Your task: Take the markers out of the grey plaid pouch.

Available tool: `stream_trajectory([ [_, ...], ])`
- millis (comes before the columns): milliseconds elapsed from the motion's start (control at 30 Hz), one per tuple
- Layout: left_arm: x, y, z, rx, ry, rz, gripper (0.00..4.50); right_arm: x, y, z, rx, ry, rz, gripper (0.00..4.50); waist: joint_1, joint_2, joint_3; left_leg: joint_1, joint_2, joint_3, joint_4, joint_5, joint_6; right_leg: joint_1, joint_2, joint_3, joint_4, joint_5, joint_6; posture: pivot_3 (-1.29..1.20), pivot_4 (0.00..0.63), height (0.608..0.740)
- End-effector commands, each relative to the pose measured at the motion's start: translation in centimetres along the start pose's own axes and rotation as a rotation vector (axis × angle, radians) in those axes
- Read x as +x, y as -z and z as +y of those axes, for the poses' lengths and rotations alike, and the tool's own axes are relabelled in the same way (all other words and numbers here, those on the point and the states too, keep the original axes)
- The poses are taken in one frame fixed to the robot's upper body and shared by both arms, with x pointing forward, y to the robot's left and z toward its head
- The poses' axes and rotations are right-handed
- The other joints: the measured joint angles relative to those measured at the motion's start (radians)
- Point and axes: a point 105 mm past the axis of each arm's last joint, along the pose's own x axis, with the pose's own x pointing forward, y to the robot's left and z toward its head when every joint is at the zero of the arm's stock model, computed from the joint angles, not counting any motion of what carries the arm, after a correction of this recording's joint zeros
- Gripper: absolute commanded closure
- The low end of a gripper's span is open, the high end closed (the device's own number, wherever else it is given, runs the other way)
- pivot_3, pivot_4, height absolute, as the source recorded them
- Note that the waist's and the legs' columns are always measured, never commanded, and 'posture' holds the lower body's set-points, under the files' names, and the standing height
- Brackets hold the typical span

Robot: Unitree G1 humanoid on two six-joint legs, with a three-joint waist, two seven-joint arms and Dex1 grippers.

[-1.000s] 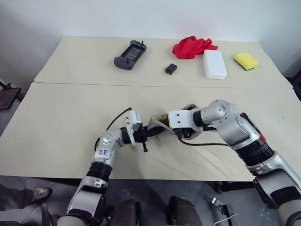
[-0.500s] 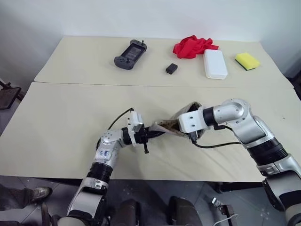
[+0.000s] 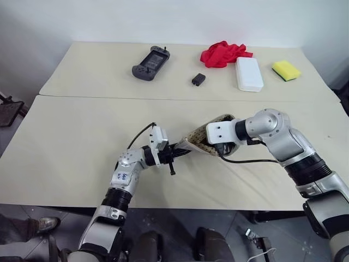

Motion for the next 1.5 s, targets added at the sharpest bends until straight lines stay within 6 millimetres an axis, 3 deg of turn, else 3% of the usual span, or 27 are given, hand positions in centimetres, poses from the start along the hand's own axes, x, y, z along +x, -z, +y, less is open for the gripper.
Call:
stream_trajectory([
  [33, -1.2, 0.1, -0.2, -0.001, -0.001, -0.005, 4.50, -3.1, 3.3, -2.2, -0.024, 0.158, 0.198, 3.44, 0.000, 0.000, 0.000, 0.000, 0.000, 0.000, 0.000, 0.000, 0.000, 0.000, 0.000, 0.000, 0.000, 0.000, 0.000, 0.00, 0.150, 0.740],
  [100, -1.0, 0.0, -0.2, -0.007, -0.001, -0.010, 4.50, -2.4, 2.6, -1.9, -0.100, 0.156, 0.166, 3.44, 0.000, 0.000, 0.000, 0.000, 0.000, 0.000, 0.000, 0.000, 0.000, 0.000, 0.000, 0.000, 0.000, 0.000, 0.000, 0.00, 0.150, 0.740],
  [267, -0.7, -0.6, 0.1, -0.068, -0.008, -0.037, 4.50, -1.5, 1.0, 1.6, -0.050, -0.041, 0.004, 3.44, 0.002, 0.000, 0.000, 0.000, -0.001, 0.001, 0.000, 0.000, 0.000, 0.000, 0.000, 0.000, 0.000, 0.000, 0.000, 0.00, 0.150, 0.740],
  [400, 0.6, -3.4, 0.9, -0.332, -0.010, -0.169, 4.50, -0.6, 2.3, 1.1, -0.114, -0.003, 0.051, 3.44, 0.000, 0.000, 0.000, 0.000, 0.000, 0.000, 0.000, 0.000, 0.000, 0.000, 0.000, 0.000, 0.000, 0.000, 0.000, 0.00, 0.150, 0.740],
  [533, 2.4, -6.3, 1.5, -0.546, 0.033, -0.259, 4.50, 0.6, 1.3, 1.9, -0.079, -0.051, -0.058, 3.44, -0.001, 0.000, 0.000, 0.000, 0.000, 0.000, 0.000, 0.000, 0.000, 0.000, 0.000, 0.000, 0.000, 0.000, 0.000, 0.00, 0.150, 0.740],
  [700, 3.5, -6.7, 2.7, -0.748, -0.020, -0.235, 4.50, 0.8, 1.4, 1.3, -0.120, -0.054, -0.061, 3.44, 0.000, -0.001, 0.000, 0.000, 0.000, -0.001, 0.000, 0.000, 0.000, 0.001, 0.000, 0.000, 0.000, 0.000, 0.000, 0.00, 0.150, 0.740],
  [833, 2.8, -5.0, 3.1, -0.855, -0.098, -0.162, 4.50, 0.2, 0.4, 0.2, -0.194, -0.033, -0.087, 3.44, -0.003, -0.001, 0.001, 0.000, 0.000, -0.001, 0.000, 0.000, 0.000, 0.001, 0.000, 0.000, 0.000, 0.000, 0.000, 0.00, 0.150, 0.740],
  [967, 1.5, -2.5, 2.2, -0.902, -0.137, -0.034, 4.50, -1.1, -2.5, -0.1, -0.281, -0.012, -0.218, 3.44, -0.003, -0.001, 0.001, 0.000, 0.000, -0.001, 0.000, 0.000, -0.001, 0.001, 0.001, 0.000, 0.000, 0.000, 0.000, 0.00, 0.150, 0.740],
  [1100, 0.7, -1.1, 1.0, -0.831, -0.126, 0.062, 4.50, -2.6, -2.3, -1.0, -0.128, 0.023, -0.257, 3.44, 0.000, -0.001, 0.001, 0.001, 0.000, -0.001, 0.000, 0.001, -0.001, 0.001, 0.001, 0.000, 0.000, 0.000, 0.000, 0.00, 0.150, 0.740],
  [1267, -0.1, 0.1, 0.9, -0.799, -0.166, 0.092, 4.50, -4.7, 0.5, -3.1, -0.088, 0.074, -0.142, 3.44, 0.003, -0.001, 0.001, 0.001, 0.000, -0.002, 0.001, 0.001, -0.001, 0.002, 0.000, 0.000, 0.000, 0.000, 0.000, 0.00, 0.150, 0.740],
  [1400, -0.3, 0.4, 0.7, -0.770, -0.164, 0.107, 4.50, -5.4, -0.4, -4.3, -0.028, 0.134, -0.221, 3.44, -0.002, -0.001, 0.001, 0.001, 0.000, -0.002, -0.001, 0.001, -0.001, 0.001, 0.001, 0.000, 0.000, 0.000, 0.000, 0.00, 0.150, 0.740],
  [1500, -0.2, 0.2, 0.7, -0.688, -0.153, 0.100, 4.50, -5.8, -1.7, -3.4, 0.022, 0.072, -0.354, 3.44, 0.000, -0.001, 0.001, 0.001, 0.000, -0.001, -0.001, 0.001, -0.001, 0.001, 0.001, 0.000, 0.000, 0.000, 0.000, 0.00, 0.150, 0.740],
])
